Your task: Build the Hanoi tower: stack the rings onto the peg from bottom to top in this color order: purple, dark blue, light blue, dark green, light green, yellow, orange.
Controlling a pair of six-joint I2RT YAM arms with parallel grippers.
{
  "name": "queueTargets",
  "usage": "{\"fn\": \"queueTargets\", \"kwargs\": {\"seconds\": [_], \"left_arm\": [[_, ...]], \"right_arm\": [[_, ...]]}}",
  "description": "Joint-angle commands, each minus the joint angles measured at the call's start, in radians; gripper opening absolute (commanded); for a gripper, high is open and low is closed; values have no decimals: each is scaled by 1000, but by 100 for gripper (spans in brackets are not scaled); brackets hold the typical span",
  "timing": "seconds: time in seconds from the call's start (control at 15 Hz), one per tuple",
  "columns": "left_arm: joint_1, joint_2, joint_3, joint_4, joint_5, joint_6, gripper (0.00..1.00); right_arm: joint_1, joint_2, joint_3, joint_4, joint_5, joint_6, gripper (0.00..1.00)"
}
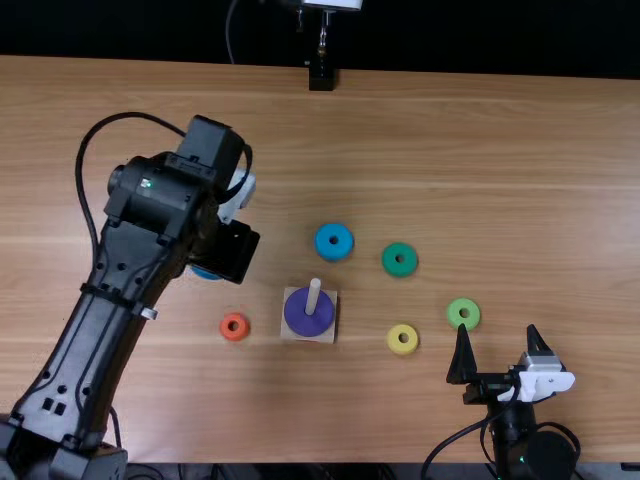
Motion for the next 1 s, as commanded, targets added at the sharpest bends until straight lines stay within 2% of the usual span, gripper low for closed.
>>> {"fn": "queueTargets", "kwargs": {"seconds": [0.0,0.07,0.4,0.53,0.93], "left_arm": [[-46,39,59,-9,6,-80,0],[-71,42,81,-13,6,-118,0],[-175,76,122,-11,8,-148,0],[-207,97,134,-4,6,-197,0],[-270,165,216,-9,8,-207,0]], "right_arm": [[-7,-2,-10,-19,-2,2,100],[-7,-2,-8,-19,-2,2,100],[-7,-2,-10,-19,-2,2,100],[-7,-2,-10,-19,-2,2,100],[-7,-2,-10,-19,-2,2,100]]}}
